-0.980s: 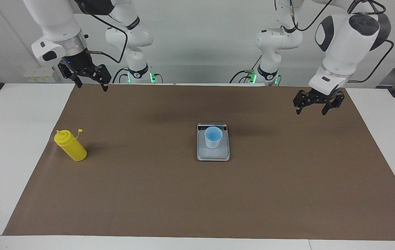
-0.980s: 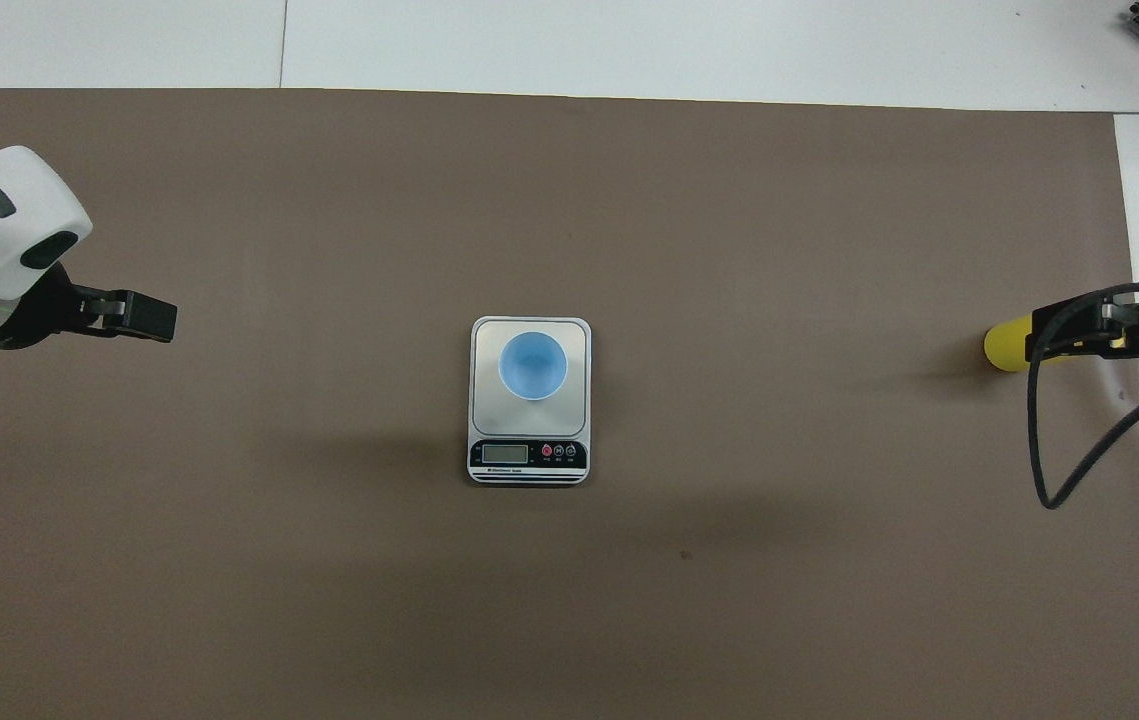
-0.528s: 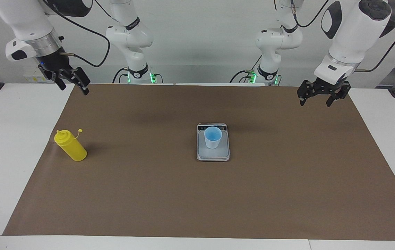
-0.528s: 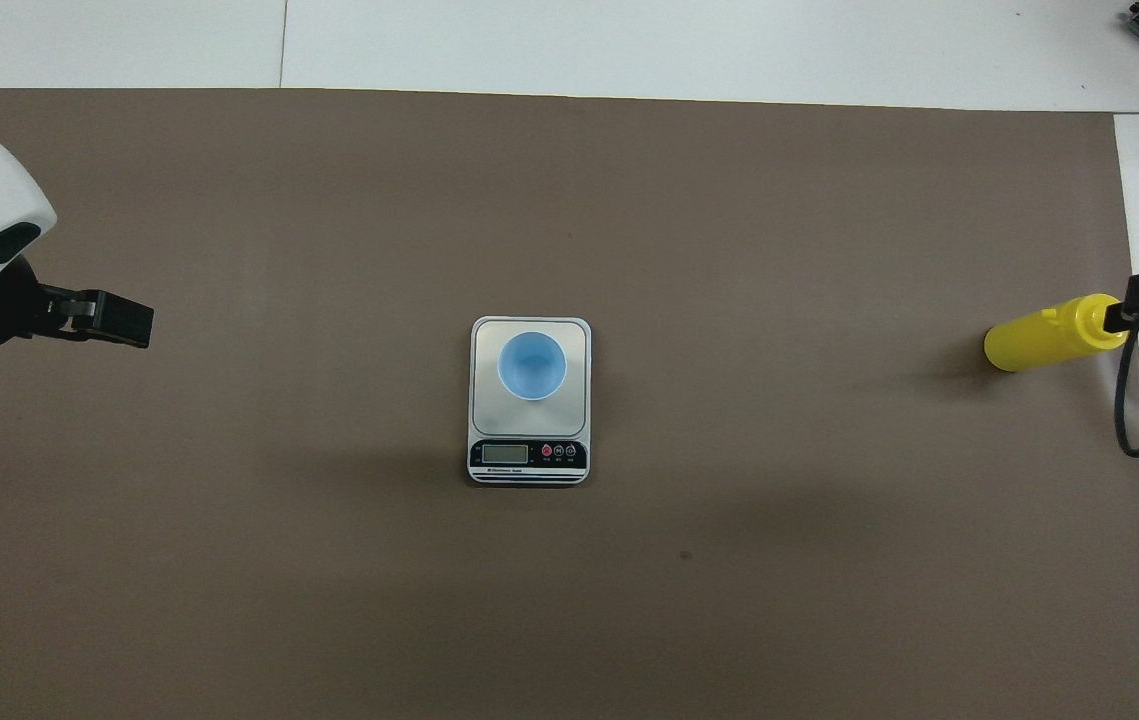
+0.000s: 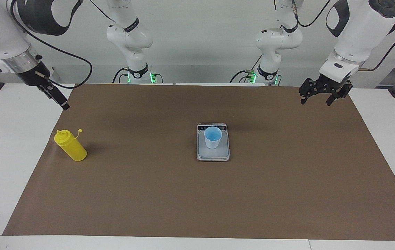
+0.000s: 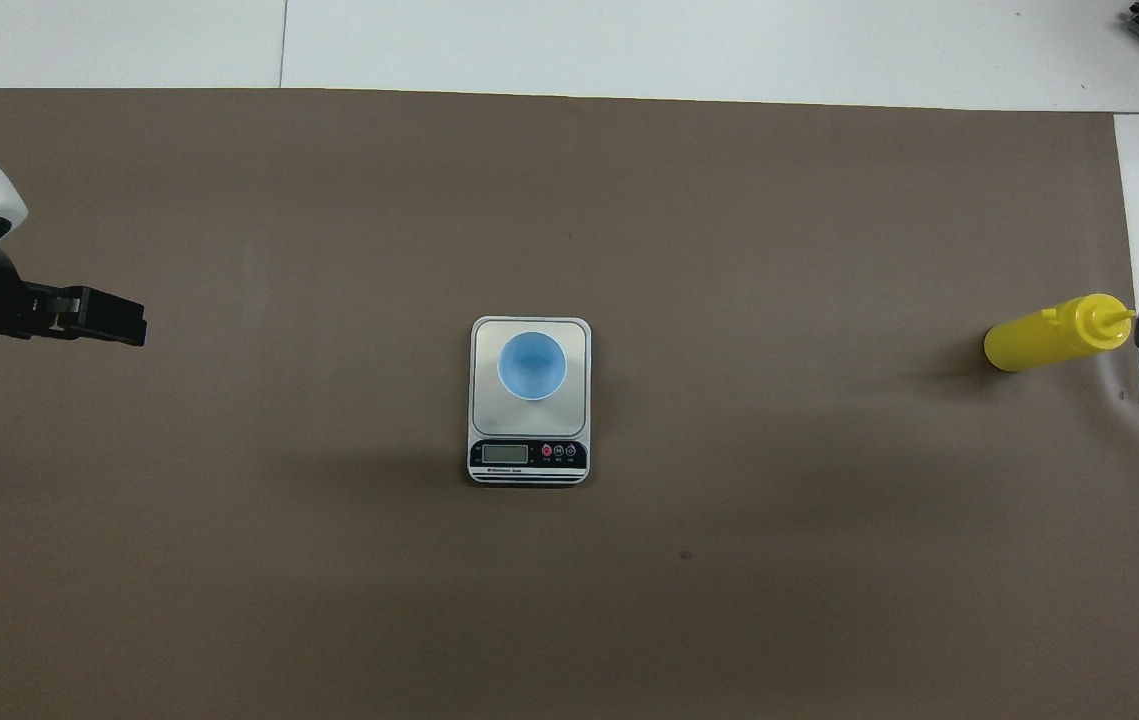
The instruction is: Pour seasoning into cup on scale with both arms
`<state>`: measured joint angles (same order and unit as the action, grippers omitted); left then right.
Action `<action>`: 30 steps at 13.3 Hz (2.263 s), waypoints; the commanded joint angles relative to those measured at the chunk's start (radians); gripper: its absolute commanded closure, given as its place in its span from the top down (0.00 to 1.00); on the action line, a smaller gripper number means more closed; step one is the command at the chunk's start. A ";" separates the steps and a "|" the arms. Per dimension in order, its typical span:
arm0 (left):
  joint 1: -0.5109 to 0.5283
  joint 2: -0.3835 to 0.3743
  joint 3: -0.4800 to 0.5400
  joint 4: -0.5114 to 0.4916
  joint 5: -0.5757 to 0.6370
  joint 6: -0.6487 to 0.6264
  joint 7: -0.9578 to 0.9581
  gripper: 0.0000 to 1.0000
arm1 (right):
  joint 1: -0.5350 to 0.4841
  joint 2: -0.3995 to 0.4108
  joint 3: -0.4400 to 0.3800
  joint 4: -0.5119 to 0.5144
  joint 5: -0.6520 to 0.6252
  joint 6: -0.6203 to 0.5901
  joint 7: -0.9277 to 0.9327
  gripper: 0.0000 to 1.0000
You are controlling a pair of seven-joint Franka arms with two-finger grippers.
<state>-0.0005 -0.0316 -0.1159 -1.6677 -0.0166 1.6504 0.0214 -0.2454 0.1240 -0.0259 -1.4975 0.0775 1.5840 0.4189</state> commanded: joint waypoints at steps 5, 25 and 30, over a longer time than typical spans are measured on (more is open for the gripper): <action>0.019 -0.027 -0.005 -0.020 -0.016 -0.015 0.008 1.00 | -0.149 0.370 0.011 0.405 0.016 -0.190 0.014 1.00; 0.017 -0.034 -0.005 -0.032 -0.014 -0.011 -0.008 1.00 | -0.244 0.527 0.011 0.189 0.300 -0.070 0.222 1.00; 0.017 -0.034 -0.005 -0.033 -0.014 -0.011 -0.008 1.00 | -0.242 0.502 0.011 0.128 0.353 -0.047 0.253 1.00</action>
<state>0.0054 -0.0372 -0.1166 -1.6721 -0.0185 1.6448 0.0211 -0.4789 0.6740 -0.0241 -1.2898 0.3965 1.5077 0.6544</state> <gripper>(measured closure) 0.000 0.000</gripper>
